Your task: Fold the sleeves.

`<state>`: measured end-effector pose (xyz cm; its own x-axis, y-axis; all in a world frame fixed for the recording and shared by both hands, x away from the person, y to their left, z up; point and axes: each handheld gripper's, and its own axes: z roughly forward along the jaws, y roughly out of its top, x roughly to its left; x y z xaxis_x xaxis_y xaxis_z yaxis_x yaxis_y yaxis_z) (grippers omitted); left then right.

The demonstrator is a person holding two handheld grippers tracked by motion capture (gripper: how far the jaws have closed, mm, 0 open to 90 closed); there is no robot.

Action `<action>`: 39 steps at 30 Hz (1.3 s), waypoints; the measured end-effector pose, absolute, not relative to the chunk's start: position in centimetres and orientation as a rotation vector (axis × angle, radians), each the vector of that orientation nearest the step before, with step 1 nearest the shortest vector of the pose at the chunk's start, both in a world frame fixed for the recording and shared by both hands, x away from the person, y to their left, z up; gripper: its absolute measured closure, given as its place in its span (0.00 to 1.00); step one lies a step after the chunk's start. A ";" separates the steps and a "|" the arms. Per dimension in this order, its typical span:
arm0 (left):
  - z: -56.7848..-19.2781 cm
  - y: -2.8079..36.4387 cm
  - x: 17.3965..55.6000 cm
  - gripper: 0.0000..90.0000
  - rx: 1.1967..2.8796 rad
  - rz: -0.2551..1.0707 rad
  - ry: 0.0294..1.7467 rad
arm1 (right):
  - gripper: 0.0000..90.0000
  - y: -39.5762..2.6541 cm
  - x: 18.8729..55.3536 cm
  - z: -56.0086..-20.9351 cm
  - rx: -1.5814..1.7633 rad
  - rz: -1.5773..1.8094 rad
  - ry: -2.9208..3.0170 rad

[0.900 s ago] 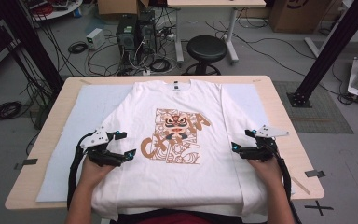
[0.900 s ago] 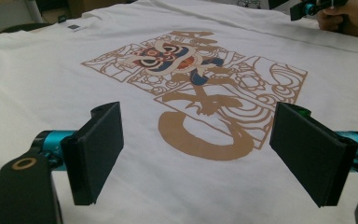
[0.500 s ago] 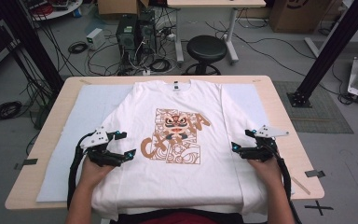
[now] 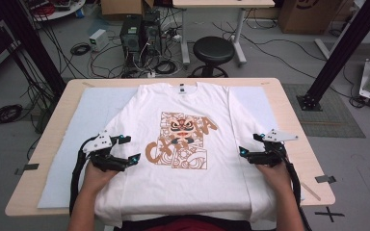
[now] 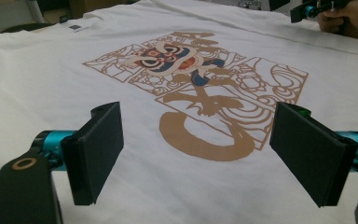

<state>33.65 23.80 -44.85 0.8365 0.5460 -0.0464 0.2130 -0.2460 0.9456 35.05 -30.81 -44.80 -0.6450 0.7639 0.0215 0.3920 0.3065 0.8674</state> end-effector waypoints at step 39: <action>-44.8 23.8 33.7 0.19 1.821 0.345 0.584 | 0.20 -29.4 34.8 -44.3 1.059 1.160 2.266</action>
<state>33.66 23.81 -44.85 0.8338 0.5496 -0.0527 0.2185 -0.2407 0.9457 34.76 -29.40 -44.27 -0.6427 0.7661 0.0030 0.4503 0.3746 0.8105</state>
